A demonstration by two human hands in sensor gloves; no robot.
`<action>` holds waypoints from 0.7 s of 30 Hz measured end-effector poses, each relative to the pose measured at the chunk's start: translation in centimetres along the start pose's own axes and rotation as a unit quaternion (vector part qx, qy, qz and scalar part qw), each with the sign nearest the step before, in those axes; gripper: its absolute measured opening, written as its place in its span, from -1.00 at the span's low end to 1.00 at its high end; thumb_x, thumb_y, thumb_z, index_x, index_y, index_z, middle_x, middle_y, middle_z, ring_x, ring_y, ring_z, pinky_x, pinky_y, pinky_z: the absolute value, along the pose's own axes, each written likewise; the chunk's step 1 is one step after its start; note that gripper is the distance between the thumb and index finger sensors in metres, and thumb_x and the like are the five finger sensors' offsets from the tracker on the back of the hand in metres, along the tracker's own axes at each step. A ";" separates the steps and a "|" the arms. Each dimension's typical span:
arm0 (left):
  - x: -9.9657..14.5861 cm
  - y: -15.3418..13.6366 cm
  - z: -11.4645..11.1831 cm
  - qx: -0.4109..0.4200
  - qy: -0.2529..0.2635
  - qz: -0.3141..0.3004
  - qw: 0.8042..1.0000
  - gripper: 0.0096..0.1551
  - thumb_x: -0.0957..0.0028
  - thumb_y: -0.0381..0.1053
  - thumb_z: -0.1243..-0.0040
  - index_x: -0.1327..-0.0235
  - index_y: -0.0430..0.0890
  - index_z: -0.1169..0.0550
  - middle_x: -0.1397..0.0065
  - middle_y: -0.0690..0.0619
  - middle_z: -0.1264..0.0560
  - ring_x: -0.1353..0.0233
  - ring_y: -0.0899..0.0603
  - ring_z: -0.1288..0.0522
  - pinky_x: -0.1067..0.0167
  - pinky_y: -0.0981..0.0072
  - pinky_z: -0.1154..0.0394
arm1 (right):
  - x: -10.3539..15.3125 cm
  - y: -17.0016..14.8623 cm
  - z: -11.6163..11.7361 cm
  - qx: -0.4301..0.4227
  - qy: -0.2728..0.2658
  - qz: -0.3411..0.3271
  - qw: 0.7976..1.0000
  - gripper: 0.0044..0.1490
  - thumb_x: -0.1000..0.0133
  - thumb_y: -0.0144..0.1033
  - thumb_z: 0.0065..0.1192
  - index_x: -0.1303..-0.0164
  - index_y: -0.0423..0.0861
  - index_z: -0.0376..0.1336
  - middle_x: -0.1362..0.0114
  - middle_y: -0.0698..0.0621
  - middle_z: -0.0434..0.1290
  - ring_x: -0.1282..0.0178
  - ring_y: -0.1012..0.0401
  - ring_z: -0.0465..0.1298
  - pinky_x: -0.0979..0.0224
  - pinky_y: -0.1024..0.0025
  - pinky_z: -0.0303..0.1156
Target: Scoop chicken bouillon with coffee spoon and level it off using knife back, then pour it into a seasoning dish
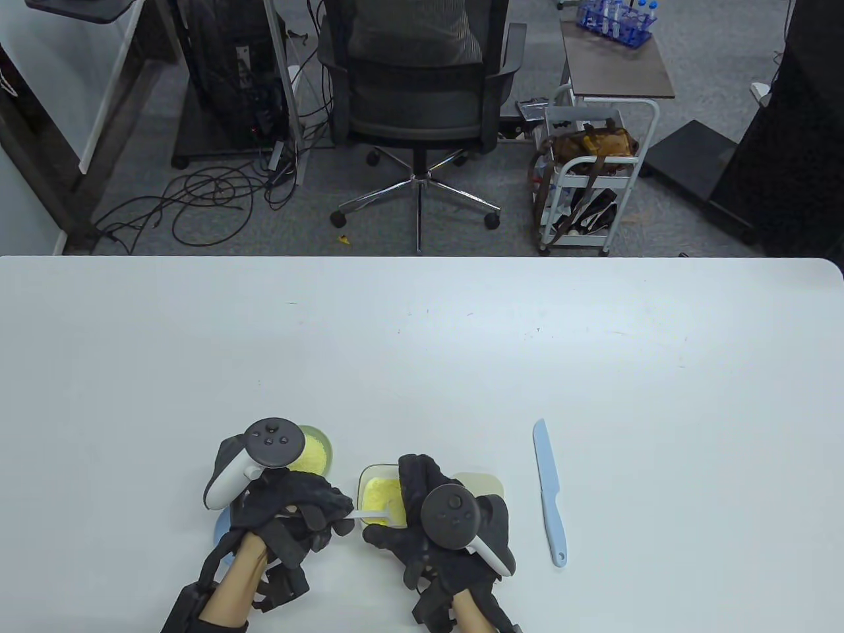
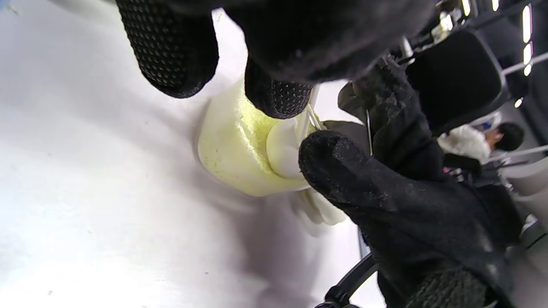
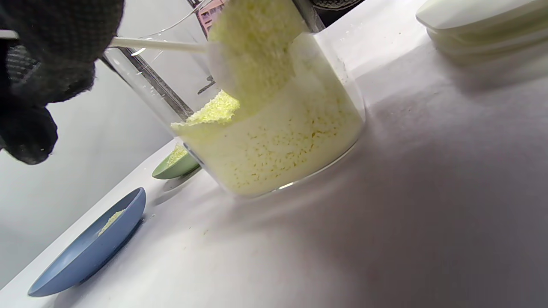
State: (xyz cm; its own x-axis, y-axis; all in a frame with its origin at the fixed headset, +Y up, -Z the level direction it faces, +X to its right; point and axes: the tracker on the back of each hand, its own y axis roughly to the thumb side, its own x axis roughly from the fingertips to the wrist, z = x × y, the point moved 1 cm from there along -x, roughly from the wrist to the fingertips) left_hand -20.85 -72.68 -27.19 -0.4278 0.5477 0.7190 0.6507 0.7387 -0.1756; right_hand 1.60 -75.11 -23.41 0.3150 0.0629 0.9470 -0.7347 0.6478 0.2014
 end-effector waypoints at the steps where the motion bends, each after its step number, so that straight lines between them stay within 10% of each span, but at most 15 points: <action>1: 0.2 -0.3 0.1 0.008 0.000 -0.007 1.000 -0.52 0.00 0.00 -0.20 0.37 -0.44 -0.73 0.81 0.10 -0.68 0.89 0.16 -0.54 0.09 0.25 -0.60 | 0.0 0.0 0.0 0.000 0.000 0.000 1.000 0.30 0.05 0.16 0.36 -0.54 -0.07 -0.36 -0.65 -0.22 -0.35 -0.56 -0.20 -0.04 -0.57 -0.34 -0.34; 21: 4.3 -5.3 0.8 0.169 0.049 -0.131 0.976 -0.51 -0.02 0.02 -0.19 0.24 -0.40 -0.69 0.71 0.10 -0.67 0.82 0.16 -0.55 0.04 0.21 -0.57 | 0.0 0.0 0.0 0.000 -0.002 0.004 1.000 0.30 0.06 0.16 0.36 -0.54 -0.07 -0.36 -0.65 -0.22 -0.34 -0.56 -0.21 -0.04 -0.57 -0.34 -0.34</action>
State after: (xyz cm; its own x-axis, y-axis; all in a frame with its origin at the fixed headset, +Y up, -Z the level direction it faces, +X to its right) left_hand -26.61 -73.89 -23.70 -0.4783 0.2940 0.8275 0.2758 0.9449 -0.1764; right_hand 1.59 -75.17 -23.41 0.3060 0.0644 0.9498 -0.7368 0.6479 0.1934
